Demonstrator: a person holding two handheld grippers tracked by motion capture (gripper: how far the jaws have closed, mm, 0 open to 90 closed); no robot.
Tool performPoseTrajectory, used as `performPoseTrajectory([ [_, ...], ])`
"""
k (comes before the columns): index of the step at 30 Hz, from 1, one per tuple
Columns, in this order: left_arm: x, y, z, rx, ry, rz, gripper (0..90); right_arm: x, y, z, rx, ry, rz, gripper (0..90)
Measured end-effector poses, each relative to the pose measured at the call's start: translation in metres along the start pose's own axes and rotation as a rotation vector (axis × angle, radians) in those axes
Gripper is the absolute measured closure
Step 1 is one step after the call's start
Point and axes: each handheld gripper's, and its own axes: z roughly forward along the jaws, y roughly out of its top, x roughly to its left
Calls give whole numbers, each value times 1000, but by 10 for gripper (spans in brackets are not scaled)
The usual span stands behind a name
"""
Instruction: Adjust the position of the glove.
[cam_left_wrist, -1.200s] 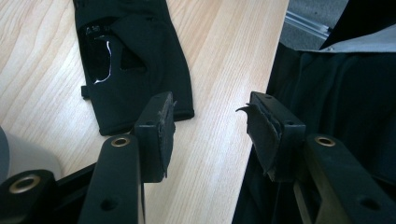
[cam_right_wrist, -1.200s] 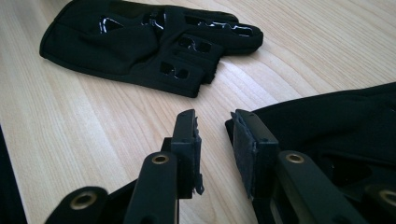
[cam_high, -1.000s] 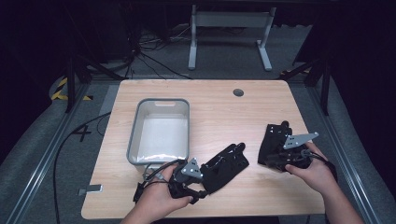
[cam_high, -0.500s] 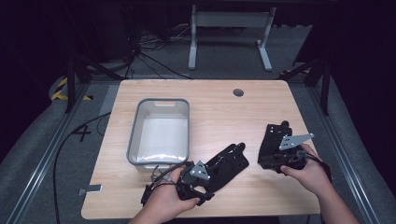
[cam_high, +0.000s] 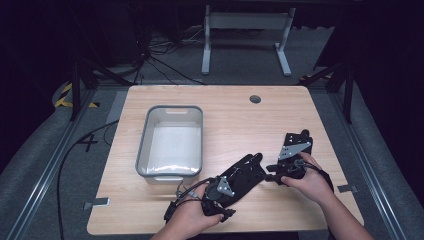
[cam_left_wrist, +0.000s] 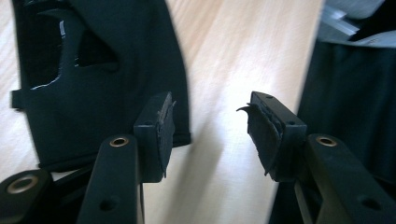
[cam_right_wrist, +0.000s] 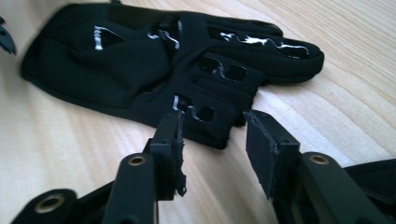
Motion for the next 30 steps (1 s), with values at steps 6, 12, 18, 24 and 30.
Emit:
performPoseTrajectory([
  [6,4,-2,7,3,9,-15,476,1,1,10,-12,-3,6,462],
  [12,6,-1,14,23,26,-8,477,4,4,16,7,-1,-12,473],
  [18,7,0,16,36,44,-11,519,5,5,17,20,-22,-61,607],
  [24,10,0,15,27,82,-36,755,5,4,14,38,-29,-88,789],
  [30,11,0,14,18,80,-50,861,7,6,11,36,-45,-127,853],
])
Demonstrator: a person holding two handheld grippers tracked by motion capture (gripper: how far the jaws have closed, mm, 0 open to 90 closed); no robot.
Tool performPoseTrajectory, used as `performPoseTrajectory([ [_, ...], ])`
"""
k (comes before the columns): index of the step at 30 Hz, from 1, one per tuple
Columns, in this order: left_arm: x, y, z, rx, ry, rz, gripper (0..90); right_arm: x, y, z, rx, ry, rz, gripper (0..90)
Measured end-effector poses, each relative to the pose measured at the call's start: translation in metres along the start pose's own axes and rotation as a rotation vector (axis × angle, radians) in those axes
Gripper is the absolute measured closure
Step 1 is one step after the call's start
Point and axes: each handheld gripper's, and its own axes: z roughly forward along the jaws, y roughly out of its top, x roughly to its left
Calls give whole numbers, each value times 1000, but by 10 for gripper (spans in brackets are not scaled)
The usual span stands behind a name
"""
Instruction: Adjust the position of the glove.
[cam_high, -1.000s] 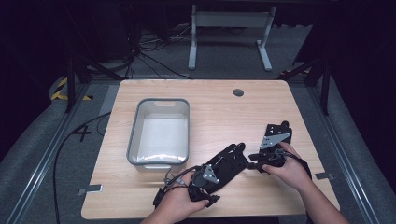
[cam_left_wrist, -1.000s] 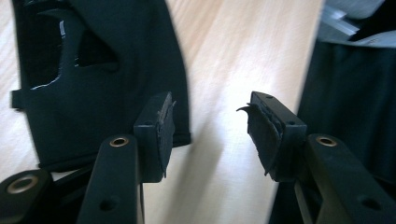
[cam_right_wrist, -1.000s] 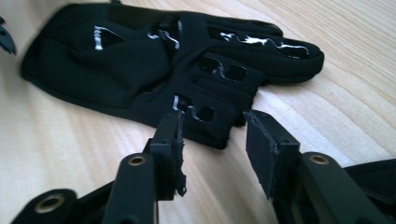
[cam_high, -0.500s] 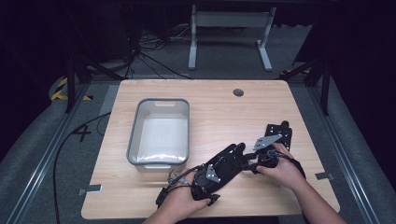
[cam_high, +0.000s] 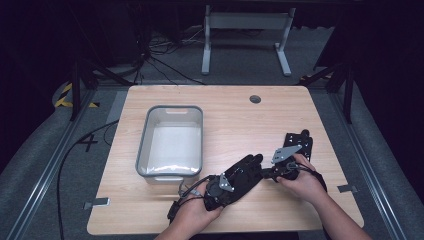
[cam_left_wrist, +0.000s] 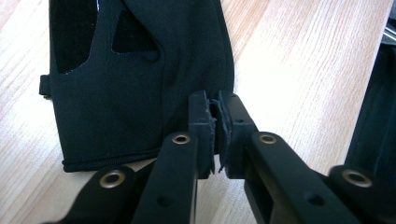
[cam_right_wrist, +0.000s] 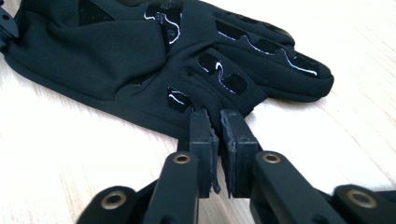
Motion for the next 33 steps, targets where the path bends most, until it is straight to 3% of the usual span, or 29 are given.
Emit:
performPoseTrajectory([
  [7,-1,0,-12,-16,32,6,877,4,3,-16,-63,-6,-12,861],
  [9,-2,1,-23,-30,44,18,878,12,2,-28,-84,-9,-13,862],
  [16,-3,3,-43,-46,39,66,877,36,-6,-54,-79,-1,13,862],
  [18,-3,4,-44,-31,40,83,877,52,-10,-63,-33,6,36,861],
  [23,-1,7,-36,13,3,97,876,66,-19,-64,32,16,84,857],
  [28,1,7,-29,67,-49,70,872,66,-30,-54,93,37,115,850],
  [31,3,6,-29,58,-51,61,861,66,-32,-52,112,44,115,845],
  [33,5,4,-30,42,-80,33,823,66,-33,-52,106,51,118,817],
])
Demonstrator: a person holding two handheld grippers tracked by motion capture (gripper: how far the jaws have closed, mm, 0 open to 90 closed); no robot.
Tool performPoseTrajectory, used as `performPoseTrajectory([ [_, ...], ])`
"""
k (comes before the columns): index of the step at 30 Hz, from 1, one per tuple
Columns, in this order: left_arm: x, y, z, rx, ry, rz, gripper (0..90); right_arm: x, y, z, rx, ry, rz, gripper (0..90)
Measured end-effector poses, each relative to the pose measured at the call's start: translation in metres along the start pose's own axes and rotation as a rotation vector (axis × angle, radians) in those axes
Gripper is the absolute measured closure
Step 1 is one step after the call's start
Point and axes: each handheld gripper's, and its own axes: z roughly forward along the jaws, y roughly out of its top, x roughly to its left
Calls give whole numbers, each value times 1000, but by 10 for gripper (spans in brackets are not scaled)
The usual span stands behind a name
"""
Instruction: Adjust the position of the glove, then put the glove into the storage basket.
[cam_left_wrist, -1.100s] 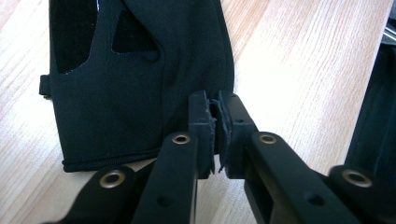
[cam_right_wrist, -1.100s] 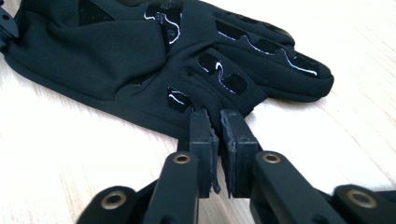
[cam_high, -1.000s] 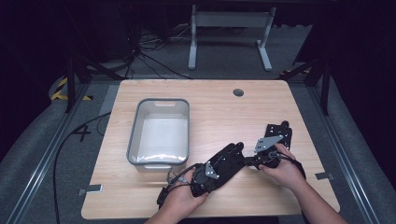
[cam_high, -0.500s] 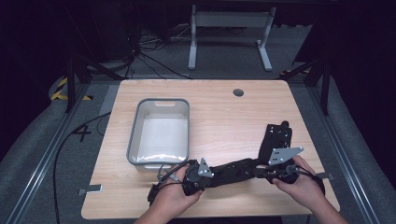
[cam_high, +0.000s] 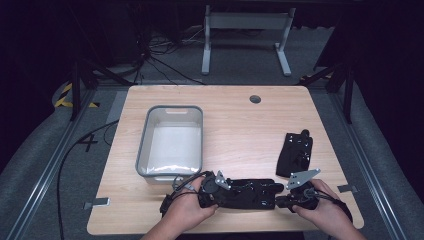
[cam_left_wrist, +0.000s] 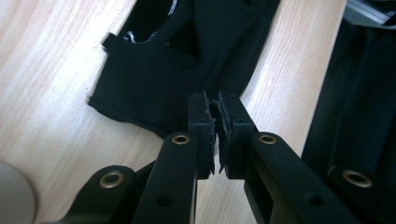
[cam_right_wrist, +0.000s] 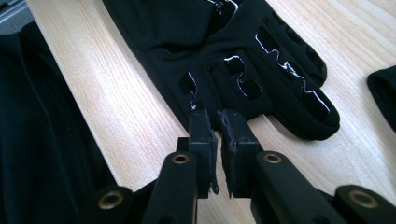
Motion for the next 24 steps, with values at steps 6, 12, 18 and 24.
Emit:
performPoseTrajectory([
  [6,-4,0,-6,-37,-17,-11,677,-1,3,-6,-31,-6,-1,796],
  [12,-8,1,-23,-138,-9,-20,603,-8,6,-12,-102,-25,16,750],
  [18,-5,0,-43,-194,-11,-36,602,-19,8,-21,-185,-32,64,703],
  [24,-1,-4,-51,-184,8,-62,597,-39,6,-24,-216,-57,110,654],
])
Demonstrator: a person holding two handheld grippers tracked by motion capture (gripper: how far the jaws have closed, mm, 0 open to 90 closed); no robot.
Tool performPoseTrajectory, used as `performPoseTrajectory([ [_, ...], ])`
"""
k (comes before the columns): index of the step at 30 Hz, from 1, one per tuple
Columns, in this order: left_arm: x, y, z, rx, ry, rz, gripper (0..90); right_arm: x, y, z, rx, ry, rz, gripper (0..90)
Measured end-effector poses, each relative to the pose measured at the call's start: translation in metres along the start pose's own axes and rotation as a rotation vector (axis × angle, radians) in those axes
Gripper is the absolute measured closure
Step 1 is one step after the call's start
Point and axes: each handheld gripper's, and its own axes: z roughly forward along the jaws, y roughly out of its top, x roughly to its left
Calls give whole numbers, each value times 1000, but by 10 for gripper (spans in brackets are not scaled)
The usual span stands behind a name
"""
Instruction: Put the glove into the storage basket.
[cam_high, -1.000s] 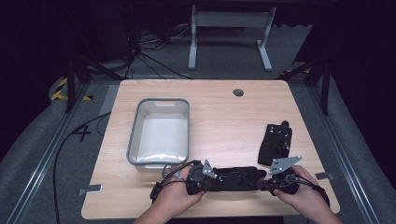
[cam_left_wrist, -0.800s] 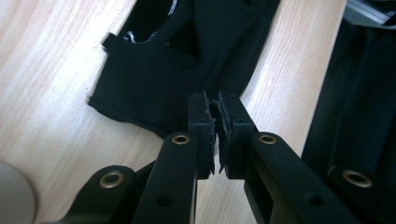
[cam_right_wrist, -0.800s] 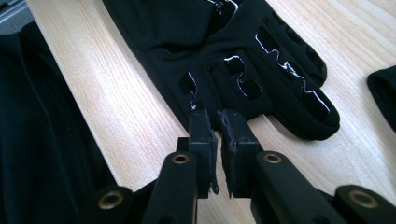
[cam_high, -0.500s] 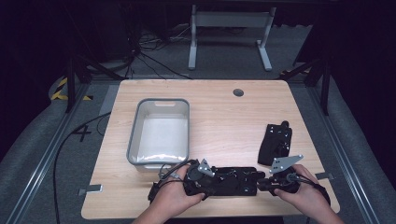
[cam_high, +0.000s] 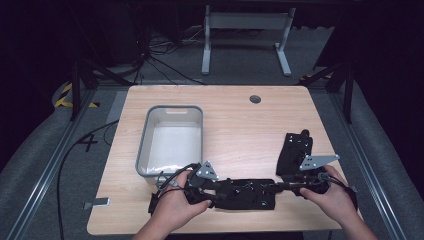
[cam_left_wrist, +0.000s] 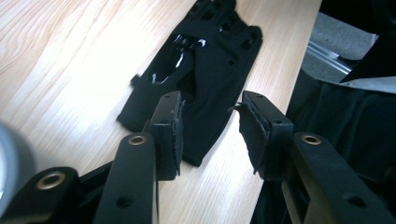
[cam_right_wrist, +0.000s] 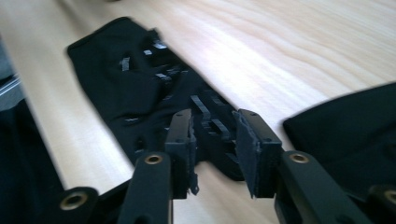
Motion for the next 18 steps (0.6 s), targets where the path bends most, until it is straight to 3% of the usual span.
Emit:
performPoseTrajectory([
  [9,1,-2,-2,11,-4,-4,591,-48,2,-15,-84,-112,150,627],
  [14,1,-5,3,23,21,2,570,-80,-8,-16,-80,-216,245,598],
  [18,0,-9,7,30,30,1,569,-95,-16,-13,-65,-255,273,584],
])
